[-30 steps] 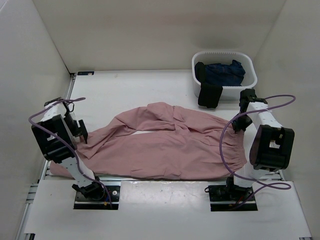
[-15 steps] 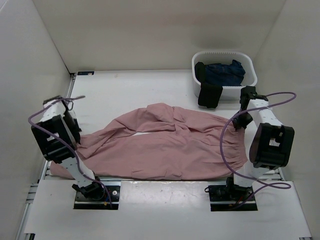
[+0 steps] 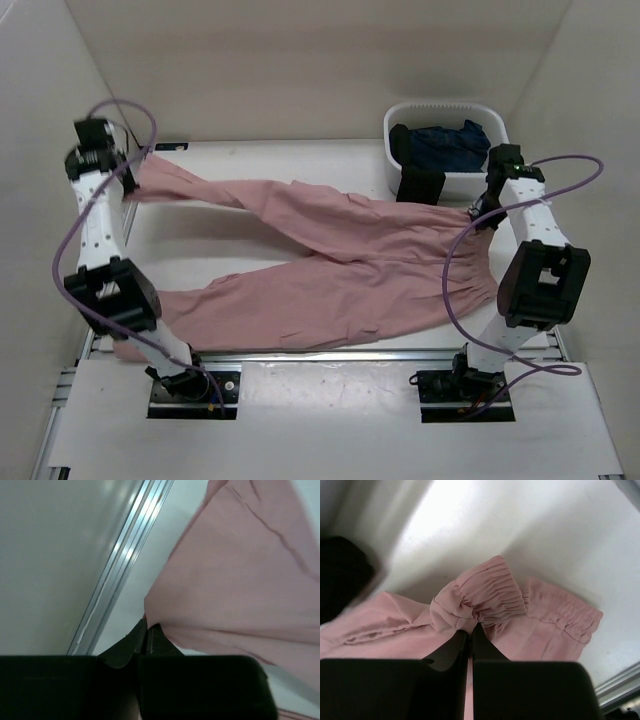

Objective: Fold and stack the trousers
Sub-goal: Fold the trousers

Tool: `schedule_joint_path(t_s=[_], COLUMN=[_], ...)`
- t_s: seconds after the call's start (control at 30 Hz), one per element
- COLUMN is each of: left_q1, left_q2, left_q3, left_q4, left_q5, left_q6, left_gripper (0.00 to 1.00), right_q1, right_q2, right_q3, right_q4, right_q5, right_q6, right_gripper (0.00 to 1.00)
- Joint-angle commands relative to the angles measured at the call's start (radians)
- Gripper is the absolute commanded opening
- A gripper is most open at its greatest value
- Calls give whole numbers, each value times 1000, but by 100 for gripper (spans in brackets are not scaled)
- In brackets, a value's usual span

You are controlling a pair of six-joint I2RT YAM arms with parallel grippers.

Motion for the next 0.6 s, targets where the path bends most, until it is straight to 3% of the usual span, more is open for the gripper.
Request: schedule_joint_path(t_s=[0.0,0.1,0.2,0.27,0.4,0.43,0.57], left_q1=[14,45,109,137,146,126,45], left_q2=[-138,-185,-156,-147,-147,-126,-3], left_q3=[-418,-676,-784,-785,-591,-462,-230], left_q4=[74,121,121,121,71,47,-23], left_q5=[-77,-102,-102,-102,-55,-6,33], left_q6=[0,0,0,0,0,0,0], left_gripper=[14,14,62,77,91,95,100], right_q1=[-15,-15,-15,-15,-15,-15,-15], right_q2=[-61,-71,-71,-71,-61,-51,-29], right_q3=[-88,-147,-177,-177,-177,-177,-177], right_q4=[0,18,27,27,27,27,27], right_q5=[33,24,24,24,36,36,54], right_q6=[-21,-21,-21,-30,-40,-41,-64], right_gripper=[0,0,0,0,0,0,0])
